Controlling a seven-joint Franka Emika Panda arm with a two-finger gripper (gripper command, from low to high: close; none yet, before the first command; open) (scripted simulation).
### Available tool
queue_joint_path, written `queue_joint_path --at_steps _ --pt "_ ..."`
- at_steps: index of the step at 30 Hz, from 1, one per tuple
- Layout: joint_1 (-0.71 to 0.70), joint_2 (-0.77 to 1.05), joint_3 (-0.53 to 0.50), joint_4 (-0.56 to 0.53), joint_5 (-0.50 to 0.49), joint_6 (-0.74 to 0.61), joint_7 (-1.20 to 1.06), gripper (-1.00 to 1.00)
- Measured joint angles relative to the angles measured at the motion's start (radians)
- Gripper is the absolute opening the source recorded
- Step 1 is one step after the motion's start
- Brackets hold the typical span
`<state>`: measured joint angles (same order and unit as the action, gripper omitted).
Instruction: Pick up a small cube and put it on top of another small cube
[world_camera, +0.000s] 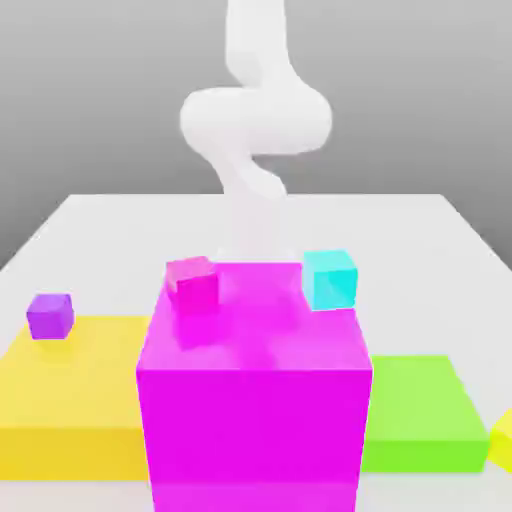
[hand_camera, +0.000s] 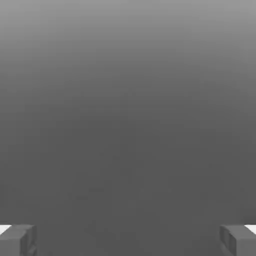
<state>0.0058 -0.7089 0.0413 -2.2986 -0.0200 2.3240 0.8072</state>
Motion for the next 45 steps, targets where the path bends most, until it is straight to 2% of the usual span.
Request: queue_joint_path --at_steps 18,30,34,35,41,45 --pt "0.098 0.659 0.268 0.011 -0.197 0.172 0.091 0.0" --pt "0.254 1.081 0.334 0.018 -0.275 0.3 0.115 0.0" --pt "0.321 1.227 0.263 0.049 -0.353 0.4 0.17 0.0" --pt "0.331 1.245 0.251 0.053 -0.363 0.413 0.178 -1.0" --pt "0.335 1.255 0.246 0.055 -0.369 0.421 0.182 -1.0" --pt "0.29 1.15 0.306 0.029 -0.3 0.344 0.131 -1.0"
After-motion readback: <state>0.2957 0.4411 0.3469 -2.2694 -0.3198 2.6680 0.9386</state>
